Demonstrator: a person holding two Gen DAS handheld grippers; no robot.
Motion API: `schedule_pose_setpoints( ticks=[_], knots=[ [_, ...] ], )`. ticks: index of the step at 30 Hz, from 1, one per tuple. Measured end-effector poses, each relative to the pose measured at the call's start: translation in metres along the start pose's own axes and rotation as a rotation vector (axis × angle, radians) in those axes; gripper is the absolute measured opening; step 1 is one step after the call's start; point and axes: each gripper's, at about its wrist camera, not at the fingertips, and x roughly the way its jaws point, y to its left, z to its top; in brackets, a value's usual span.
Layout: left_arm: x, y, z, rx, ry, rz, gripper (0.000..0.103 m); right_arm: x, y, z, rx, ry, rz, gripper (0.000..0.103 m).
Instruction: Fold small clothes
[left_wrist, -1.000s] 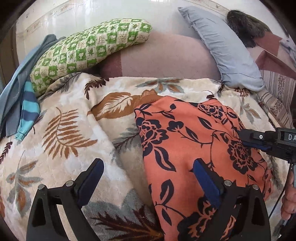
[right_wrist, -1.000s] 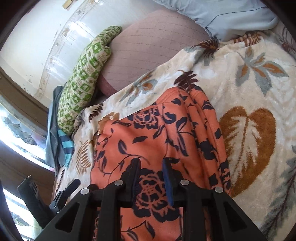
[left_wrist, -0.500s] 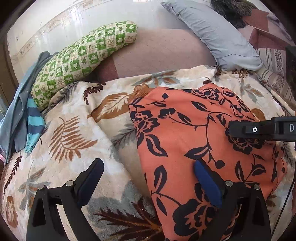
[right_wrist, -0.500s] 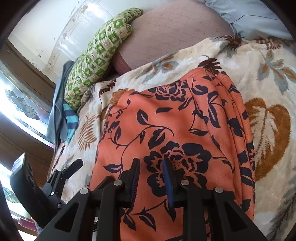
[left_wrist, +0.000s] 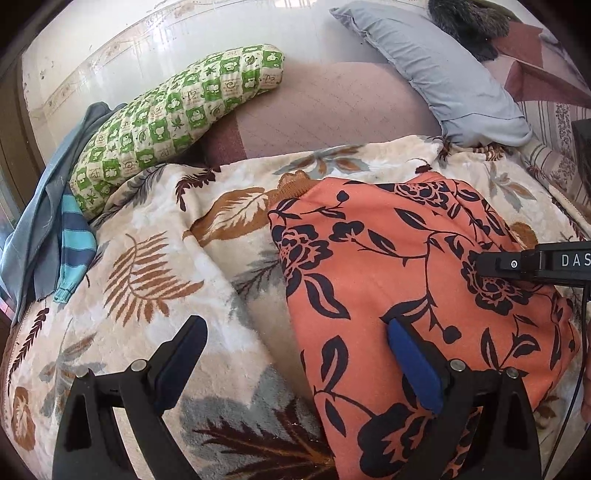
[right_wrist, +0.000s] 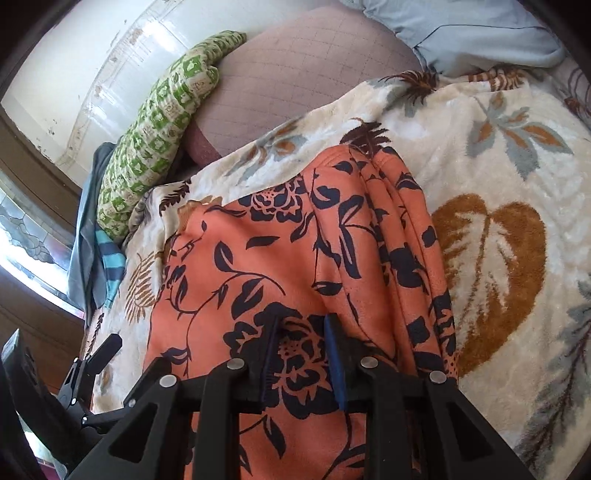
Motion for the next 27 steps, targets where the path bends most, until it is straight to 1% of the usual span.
schedule_pose_setpoints(
  ticks=[7, 11, 13, 15, 17, 19, 21, 27],
  knots=[
    [0.002, 0.002, -0.001, -0.017, 0.006, -0.018, 0.099, -0.01, 0.001, 0.0, 0.018, -0.027, 0.029, 0.029],
    [0.002, 0.002, -0.001, -0.017, 0.006, -0.018, 0.099, -0.019, 0.013, -0.001, -0.022, -0.057, 0.073, 0.029],
    [0.002, 0.002, 0.0, -0.017, 0.007, -0.018, 0.099, -0.021, 0.022, -0.003, -0.059, -0.069, 0.071, 0.029],
    [0.002, 0.003, 0.0, -0.018, 0.007, -0.019, 0.099, -0.014, 0.027, -0.004, -0.076, -0.047, 0.067, 0.029],
    [0.003, 0.002, -0.001, -0.017, 0.011, -0.02, 0.099, 0.002, 0.025, -0.008, -0.07, 0.024, 0.05, 0.029],
    [0.004, 0.001, -0.003, -0.019, 0.01, -0.021, 0.099, 0.006, 0.026, -0.011, -0.09, 0.011, 0.043, 0.029],
    [0.005, 0.001, -0.003, -0.023, 0.012, -0.025, 0.099, 0.007, 0.029, -0.011, -0.1, 0.018, 0.028, 0.029],
    [0.007, 0.002, -0.004, -0.038, 0.018, -0.036, 0.1, 0.006, 0.029, -0.01, -0.095, 0.022, 0.041, 0.029]
  ],
)
